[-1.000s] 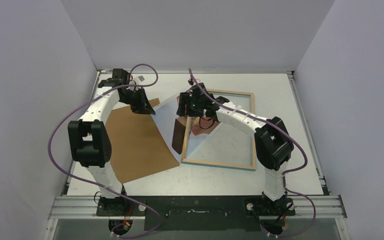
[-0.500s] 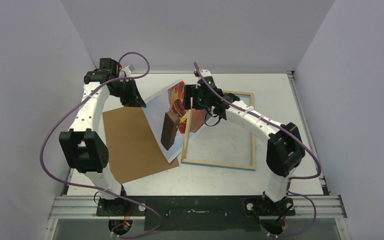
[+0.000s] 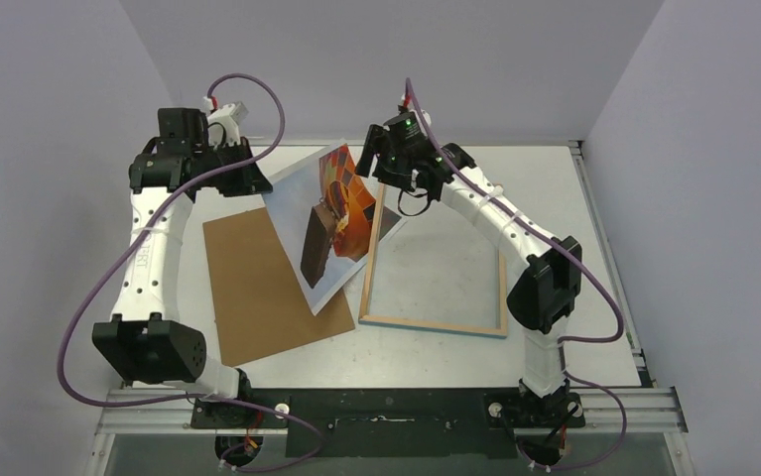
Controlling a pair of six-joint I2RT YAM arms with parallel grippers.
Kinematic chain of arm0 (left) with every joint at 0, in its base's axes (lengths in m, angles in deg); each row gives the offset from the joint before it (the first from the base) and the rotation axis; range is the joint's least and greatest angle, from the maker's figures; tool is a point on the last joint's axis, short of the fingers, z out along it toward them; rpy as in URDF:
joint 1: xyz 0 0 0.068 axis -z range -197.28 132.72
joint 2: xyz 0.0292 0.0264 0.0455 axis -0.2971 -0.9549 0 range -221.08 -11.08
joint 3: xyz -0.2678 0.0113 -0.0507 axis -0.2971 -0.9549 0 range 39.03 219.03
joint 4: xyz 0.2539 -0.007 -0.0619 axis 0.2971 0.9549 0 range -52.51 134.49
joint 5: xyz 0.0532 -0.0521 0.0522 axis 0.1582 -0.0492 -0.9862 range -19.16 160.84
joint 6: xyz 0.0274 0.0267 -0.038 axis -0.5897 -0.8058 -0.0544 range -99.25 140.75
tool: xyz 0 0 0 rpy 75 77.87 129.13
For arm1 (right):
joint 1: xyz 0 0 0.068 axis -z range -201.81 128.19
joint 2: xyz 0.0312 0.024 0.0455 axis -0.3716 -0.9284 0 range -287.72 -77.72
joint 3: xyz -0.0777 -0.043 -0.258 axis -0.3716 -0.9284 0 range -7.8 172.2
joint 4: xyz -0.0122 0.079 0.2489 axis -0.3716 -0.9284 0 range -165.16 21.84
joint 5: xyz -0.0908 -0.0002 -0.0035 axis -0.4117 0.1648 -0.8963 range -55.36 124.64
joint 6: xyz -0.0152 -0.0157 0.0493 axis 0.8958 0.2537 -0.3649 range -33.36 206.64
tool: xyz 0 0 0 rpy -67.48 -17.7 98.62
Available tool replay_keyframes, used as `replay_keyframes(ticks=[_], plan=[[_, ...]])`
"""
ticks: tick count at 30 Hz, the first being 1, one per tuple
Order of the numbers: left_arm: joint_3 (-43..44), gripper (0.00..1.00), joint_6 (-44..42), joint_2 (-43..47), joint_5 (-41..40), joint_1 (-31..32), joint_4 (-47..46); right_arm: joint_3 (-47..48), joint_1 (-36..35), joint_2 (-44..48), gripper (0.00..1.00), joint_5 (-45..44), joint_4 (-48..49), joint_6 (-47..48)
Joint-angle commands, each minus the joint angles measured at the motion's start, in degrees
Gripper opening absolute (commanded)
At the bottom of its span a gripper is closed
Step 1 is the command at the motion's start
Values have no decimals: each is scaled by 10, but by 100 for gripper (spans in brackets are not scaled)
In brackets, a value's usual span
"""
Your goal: Put the photo into the frame
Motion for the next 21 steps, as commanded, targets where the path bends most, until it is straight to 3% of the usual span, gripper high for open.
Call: replay_keyframes(ticks=[1, 21], plan=[[10, 0, -53, 42, -21, 3, -84, 50, 4, -8, 76, 29, -57, -95], [121, 0, -133, 73, -43, 8, -193, 62, 42, 48, 77, 83, 40, -289]])
